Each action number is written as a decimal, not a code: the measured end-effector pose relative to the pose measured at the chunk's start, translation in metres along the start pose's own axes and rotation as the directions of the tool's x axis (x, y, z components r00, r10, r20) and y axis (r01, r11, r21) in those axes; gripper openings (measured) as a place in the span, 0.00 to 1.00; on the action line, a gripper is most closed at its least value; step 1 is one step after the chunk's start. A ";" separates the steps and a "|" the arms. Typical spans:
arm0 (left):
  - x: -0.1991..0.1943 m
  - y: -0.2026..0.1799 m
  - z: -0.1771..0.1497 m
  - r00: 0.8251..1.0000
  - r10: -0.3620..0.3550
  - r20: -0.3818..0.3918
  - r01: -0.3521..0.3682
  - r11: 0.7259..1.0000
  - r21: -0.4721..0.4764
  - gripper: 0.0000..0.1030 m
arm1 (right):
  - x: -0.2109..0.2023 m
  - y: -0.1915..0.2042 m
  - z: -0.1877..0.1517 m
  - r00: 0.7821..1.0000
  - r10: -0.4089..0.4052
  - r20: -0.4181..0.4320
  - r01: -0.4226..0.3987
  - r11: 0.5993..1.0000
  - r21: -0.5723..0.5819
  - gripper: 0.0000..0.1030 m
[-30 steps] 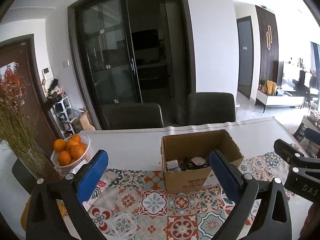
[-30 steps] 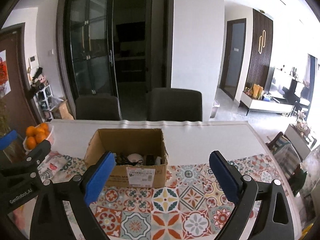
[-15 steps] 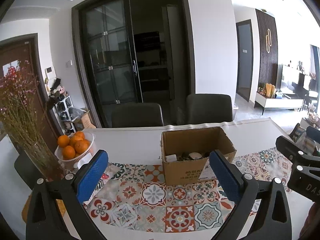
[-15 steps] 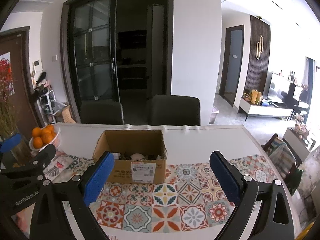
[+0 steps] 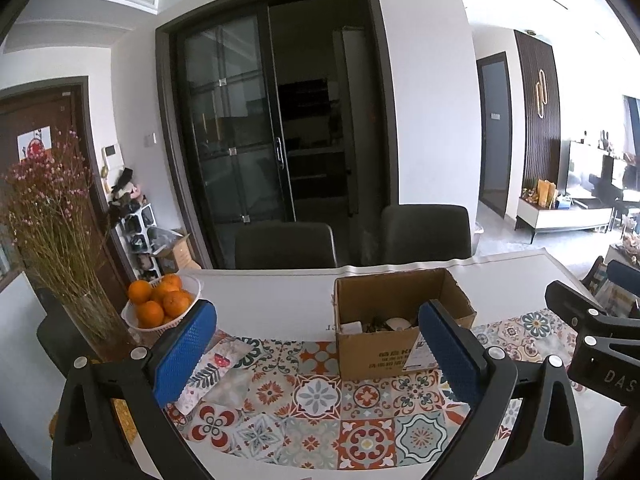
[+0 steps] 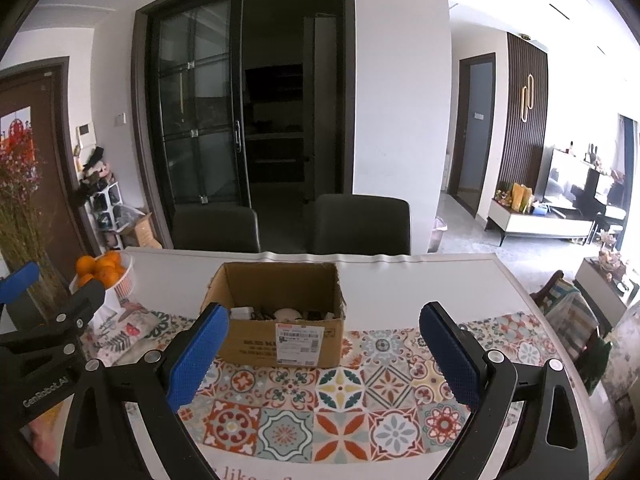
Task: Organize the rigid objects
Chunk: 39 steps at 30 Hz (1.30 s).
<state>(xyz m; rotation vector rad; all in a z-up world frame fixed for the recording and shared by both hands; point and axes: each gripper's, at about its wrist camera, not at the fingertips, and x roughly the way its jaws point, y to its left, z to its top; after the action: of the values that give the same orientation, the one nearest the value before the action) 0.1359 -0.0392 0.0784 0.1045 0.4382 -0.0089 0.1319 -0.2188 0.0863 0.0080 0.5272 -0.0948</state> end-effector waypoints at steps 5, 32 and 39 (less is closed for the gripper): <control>-0.004 -0.001 0.002 1.000 0.002 0.016 -0.002 1.000 0.002 1.00 | 0.001 -0.002 0.000 1.000 0.005 -0.003 -0.005 1.000 0.006 0.94; -0.001 -0.002 0.003 1.000 -0.010 0.021 0.010 1.000 0.006 1.00 | 0.002 0.000 -0.001 1.000 -0.002 -0.001 0.002 1.000 0.007 0.94; -0.001 -0.002 0.002 1.000 -0.018 0.013 0.018 1.000 0.001 1.00 | 0.002 0.000 -0.001 1.000 -0.001 -0.001 0.001 1.000 0.007 0.94</control>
<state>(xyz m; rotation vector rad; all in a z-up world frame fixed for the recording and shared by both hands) 0.1363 -0.0416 0.0806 0.1016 0.4262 -0.0278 0.1332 -0.2186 0.0848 0.0142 0.5284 -0.0975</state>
